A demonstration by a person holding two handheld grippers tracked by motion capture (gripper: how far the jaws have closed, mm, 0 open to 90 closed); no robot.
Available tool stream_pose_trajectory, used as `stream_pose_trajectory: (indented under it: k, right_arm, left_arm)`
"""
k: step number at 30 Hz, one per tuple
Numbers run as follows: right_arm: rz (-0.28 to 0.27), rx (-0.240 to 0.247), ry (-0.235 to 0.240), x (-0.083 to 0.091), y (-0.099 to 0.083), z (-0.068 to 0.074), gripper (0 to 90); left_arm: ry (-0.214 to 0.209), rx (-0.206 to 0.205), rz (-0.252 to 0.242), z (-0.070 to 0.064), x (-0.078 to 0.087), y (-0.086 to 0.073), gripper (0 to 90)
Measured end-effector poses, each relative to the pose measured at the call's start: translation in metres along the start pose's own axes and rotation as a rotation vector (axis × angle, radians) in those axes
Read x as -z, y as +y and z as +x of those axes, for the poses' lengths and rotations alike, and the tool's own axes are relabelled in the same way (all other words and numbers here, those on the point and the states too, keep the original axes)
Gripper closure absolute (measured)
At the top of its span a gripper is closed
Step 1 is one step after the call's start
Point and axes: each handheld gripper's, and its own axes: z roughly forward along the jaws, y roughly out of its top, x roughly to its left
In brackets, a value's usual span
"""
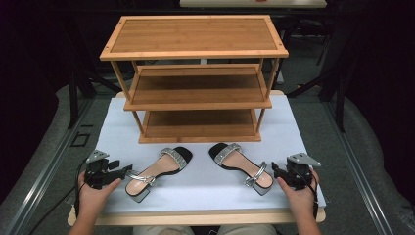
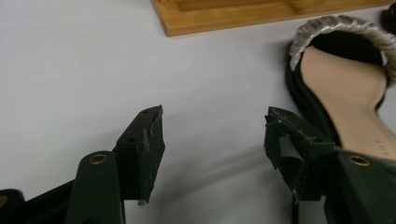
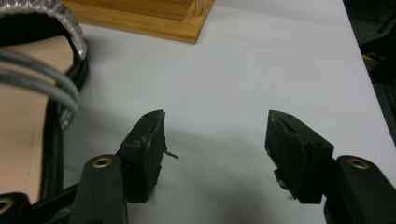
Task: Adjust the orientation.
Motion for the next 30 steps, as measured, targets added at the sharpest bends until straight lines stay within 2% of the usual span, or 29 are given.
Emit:
stream_pose_trajectory:
  k: [3,4,7,8,10,11,12,13,14,15,19,22,25,29,30]
  right_arm:
    - [0.002,0.012,-0.007,0.003,-0.003,0.001,37.5]
    - [0.000,0.005,-0.006,0.006,-0.005,0.000,37.1]
    - [-0.016,-0.013,0.001,0.007,-0.005,-0.002,36.3]
    - [-0.018,-0.019,0.003,0.007,-0.005,-0.002,36.3]
    - [-0.012,-0.025,0.011,0.006,-0.005,-0.002,36.2]
    - [-0.012,-0.025,0.011,0.006,-0.005,-0.002,36.2]
    - [-0.006,-0.018,0.018,0.005,-0.005,-0.001,36.1]
    - [-0.005,-0.017,0.015,0.005,-0.005,0.000,36.2]
    - [-0.006,-0.018,0.018,0.005,-0.005,0.001,36.1]
    - [-0.006,-0.018,0.018,0.005,-0.005,0.001,36.1]
    - [-0.013,-0.023,0.019,0.007,-0.004,0.001,36.1]
    - [-0.023,-0.040,0.020,0.008,-0.004,-0.003,36.1]
    - [-0.016,-0.047,0.016,0.008,-0.005,-0.004,36.1]
    - [-0.012,-0.053,0.027,0.008,-0.005,-0.005,36.2]
    - [-0.010,-0.049,0.026,0.007,-0.005,-0.004,36.2]
  left_arm:
    - [0.006,-0.011,0.015,-0.002,0.002,0.006,37.3]
    - [-0.001,-0.012,0.036,-0.003,0.003,0.012,37.0]
    - [-0.005,-0.016,0.055,-0.005,0.004,0.018,36.4]
    - [-0.005,-0.025,0.080,-0.006,0.004,0.024,36.1]
    - [-0.019,-0.022,0.119,-0.007,0.004,0.030,33.5]
    - [-0.019,-0.022,0.119,-0.007,0.004,0.030,33.4]
    - [-0.025,-0.025,0.149,-0.009,0.004,0.038,33.3]
    - [-0.025,-0.025,0.149,-0.009,0.004,0.038,32.8]
    - [-0.034,-0.026,0.181,-0.013,0.004,0.046,31.9]
    - [-0.034,-0.026,0.181,-0.013,0.004,0.046,30.8]
    - [-0.077,-0.036,0.236,-0.023,0.005,0.064,27.3]
    - [-0.098,-0.054,0.310,-0.033,0.004,0.078,25.8]
    - [-0.114,-0.079,0.415,-0.043,0.001,0.091,26.4]
    - [-0.096,-0.118,0.501,-0.058,-0.001,0.105,29.6]
    - [-0.102,-0.133,0.539,-0.065,-0.004,0.110,30.1]
